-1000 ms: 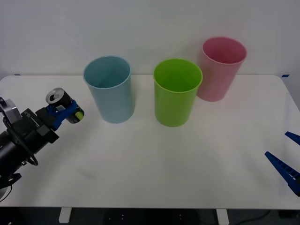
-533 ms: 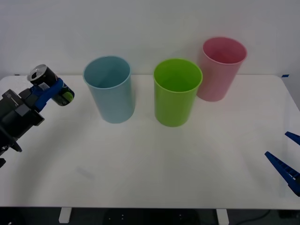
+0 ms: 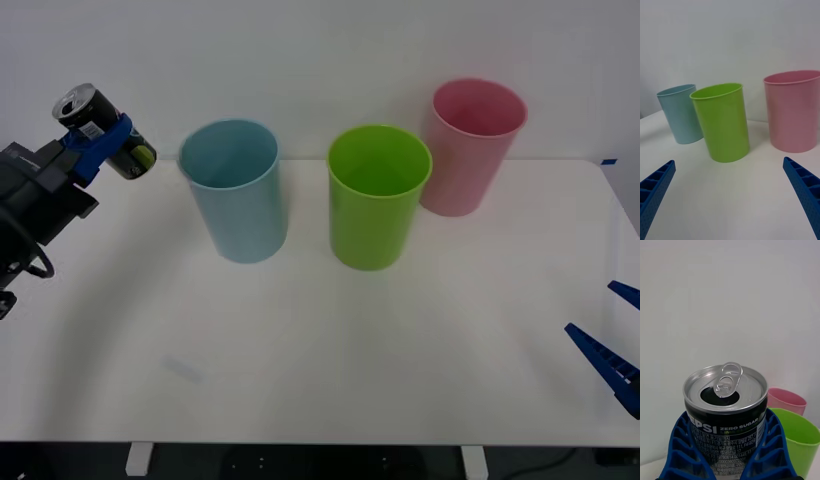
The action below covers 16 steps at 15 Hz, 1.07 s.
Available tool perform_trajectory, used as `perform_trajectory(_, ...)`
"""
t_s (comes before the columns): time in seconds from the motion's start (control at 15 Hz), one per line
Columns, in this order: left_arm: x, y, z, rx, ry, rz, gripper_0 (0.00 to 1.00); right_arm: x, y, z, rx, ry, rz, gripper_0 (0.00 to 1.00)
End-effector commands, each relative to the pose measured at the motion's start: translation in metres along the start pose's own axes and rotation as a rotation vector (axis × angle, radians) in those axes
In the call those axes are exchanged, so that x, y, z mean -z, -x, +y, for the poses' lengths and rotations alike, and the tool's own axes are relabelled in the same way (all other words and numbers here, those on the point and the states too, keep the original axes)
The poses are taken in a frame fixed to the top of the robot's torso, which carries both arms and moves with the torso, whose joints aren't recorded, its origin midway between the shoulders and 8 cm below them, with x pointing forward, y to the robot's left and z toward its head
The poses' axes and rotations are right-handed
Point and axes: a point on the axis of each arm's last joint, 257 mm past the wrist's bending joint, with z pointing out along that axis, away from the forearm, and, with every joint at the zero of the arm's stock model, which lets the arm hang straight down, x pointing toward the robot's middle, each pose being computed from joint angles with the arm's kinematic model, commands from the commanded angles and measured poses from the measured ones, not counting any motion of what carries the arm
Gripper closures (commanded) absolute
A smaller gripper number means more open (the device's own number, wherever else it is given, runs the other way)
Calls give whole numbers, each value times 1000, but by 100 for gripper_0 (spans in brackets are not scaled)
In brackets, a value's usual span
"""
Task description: Grasp the object on the table and drop it into the matching bin: aluminum can to the light blue bin, PET bottle to the pink bin.
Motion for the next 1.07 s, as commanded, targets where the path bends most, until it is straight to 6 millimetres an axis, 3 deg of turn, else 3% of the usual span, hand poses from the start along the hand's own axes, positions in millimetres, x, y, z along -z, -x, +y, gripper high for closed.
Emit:
perform_trajectory(0.07,-21,-2,7,-8,17,2,100,0,0,0,0,0,0,0)
perform_trajectory(0.47,-73,-25,25,-69,-1,81,100,0,0,0,0,0,0,0)
perform_trajectory(1.07,-128,-50,15,-195,-86,204,100,0,0,0,0,0,0,0)
